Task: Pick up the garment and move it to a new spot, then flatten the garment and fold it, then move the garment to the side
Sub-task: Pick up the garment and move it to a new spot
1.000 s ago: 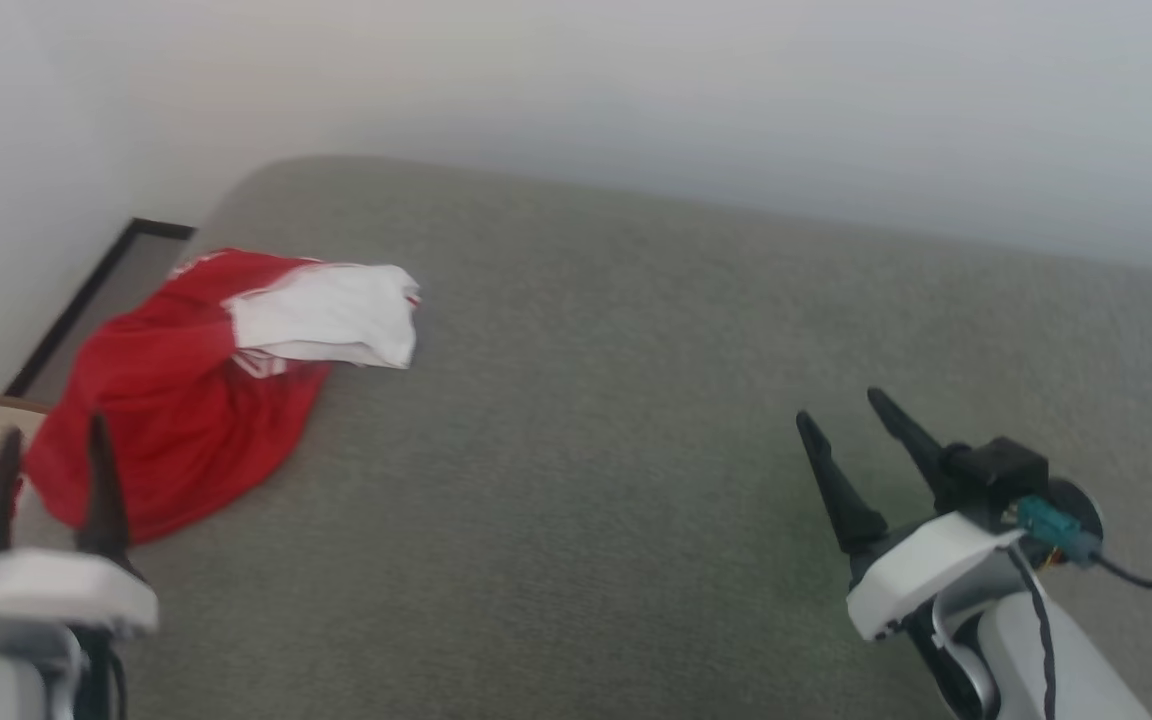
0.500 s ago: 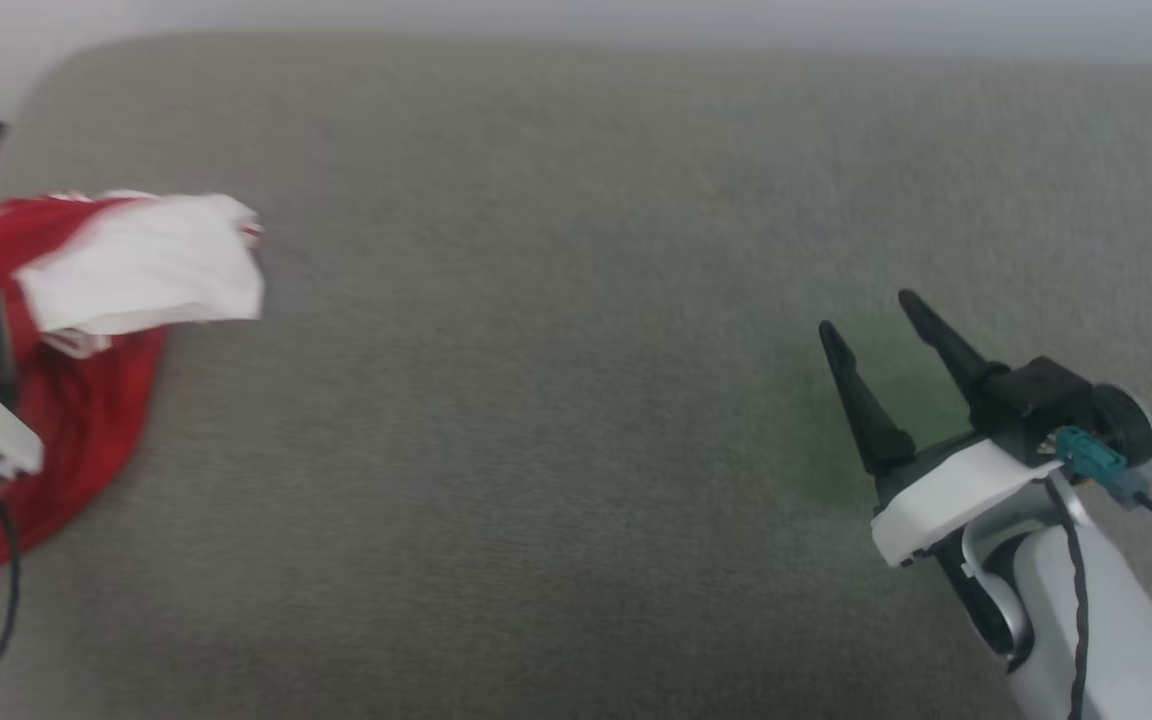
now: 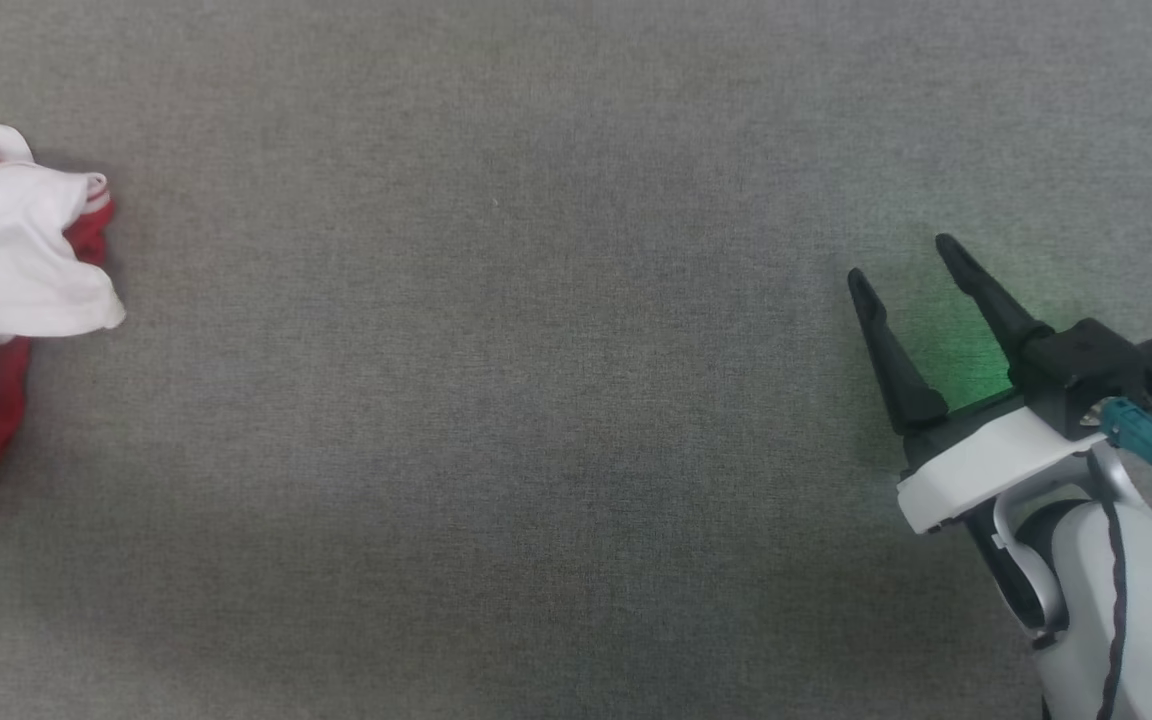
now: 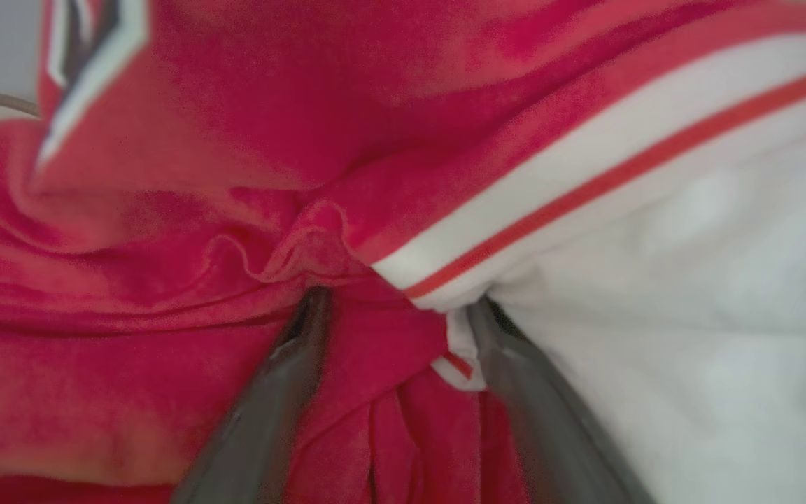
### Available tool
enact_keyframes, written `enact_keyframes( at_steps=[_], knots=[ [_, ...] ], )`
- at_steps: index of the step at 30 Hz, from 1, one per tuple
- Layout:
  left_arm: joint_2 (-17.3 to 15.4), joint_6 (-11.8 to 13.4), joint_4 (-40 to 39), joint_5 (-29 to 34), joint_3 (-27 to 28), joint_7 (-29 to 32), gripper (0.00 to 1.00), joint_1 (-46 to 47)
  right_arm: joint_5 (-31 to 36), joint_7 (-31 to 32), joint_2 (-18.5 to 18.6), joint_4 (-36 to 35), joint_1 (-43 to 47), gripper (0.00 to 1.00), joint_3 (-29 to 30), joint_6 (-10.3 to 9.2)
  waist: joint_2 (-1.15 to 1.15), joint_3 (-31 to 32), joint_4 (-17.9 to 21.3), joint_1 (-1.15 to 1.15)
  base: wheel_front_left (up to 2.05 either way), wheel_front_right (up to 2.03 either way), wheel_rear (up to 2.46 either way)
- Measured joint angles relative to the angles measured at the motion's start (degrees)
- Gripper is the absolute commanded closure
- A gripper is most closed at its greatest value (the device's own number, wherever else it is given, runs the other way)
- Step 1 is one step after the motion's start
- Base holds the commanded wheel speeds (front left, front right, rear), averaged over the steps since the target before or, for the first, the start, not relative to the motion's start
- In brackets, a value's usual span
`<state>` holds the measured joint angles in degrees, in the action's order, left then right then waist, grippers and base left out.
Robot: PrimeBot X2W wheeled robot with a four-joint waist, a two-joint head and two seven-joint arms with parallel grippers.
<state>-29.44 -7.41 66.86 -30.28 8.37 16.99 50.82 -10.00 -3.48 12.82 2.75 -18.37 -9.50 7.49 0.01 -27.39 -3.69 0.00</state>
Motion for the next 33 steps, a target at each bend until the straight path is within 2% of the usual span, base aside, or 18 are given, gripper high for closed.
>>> enact_keyframes(
  at_steps=[5,6,7,8,14,20,27,33],
  knots=[
    [-0.37,0.0,2.31,-1.46,0.08,3.65,0.0,2.5,0.25,1.16,0.12,-1.58,-0.01,0.0,0.53,0.01,0.0,-1.11,-0.09,0.0,0.0,0.0,0.0],
    [-0.37,0.0,2.49,-1.54,0.11,3.52,0.2,2.64,0.48,1.45,0.05,-1.89,-0.01,0.0,0.59,0.01,0.0,-1.1,-0.14,0.0,0.0,0.0,0.0],
    [-0.36,0.0,2.72,-1.58,0.11,2.66,0.95,2.66,0.64,1.51,-0.02,-2.13,-0.01,0.0,0.7,0.01,0.0,-1.05,-0.22,0.0,0.0,0.0,0.0],
    [-0.35,0.0,2.86,-1.57,0.03,1.8,1.0,2.66,0.71,1.57,-0.05,-2.19,0.0,0.0,0.86,0.01,0.0,-0.92,-0.3,0.0,0.0,0.0,0.0],
    [-0.26,-0.1,0.41,-0.83,-2.83,-4.82,1.0,2.9,0.74,1.02,-0.12,-1.98,0.38,0.0,2.33,0.0,-0.01,0.97,-1.14,0.0,0.0,0.0,0.0],
    [-3.07,-0.1,-7.03,-0.58,-7.39,-10.5,1.0,3.05,0.35,-0.12,-0.96,-0.4,1.13,0.0,3.28,0.0,-0.01,4.44,-2.38,0.0,0.0,0.0,0.0],
    [-6.82,-0.1,-16.1,-2.02,-11.27,-11.71,1.0,2.97,-0.55,-1.43,-1.47,1.44,1.88,0.0,3.64,0.0,-0.01,8.62,-3.79,0.0,0.0,0.0,0.0],
    [-10.36,-0.1,-25.6,-2.47,-13.16,-7.44,1.0,2.14,-1.19,-2.48,-1.92,3.0,2.29,0.0,3.33,0.01,-0.01,12.33,-4.69,0.0,0.0,0.0,0.0]
  ],
)
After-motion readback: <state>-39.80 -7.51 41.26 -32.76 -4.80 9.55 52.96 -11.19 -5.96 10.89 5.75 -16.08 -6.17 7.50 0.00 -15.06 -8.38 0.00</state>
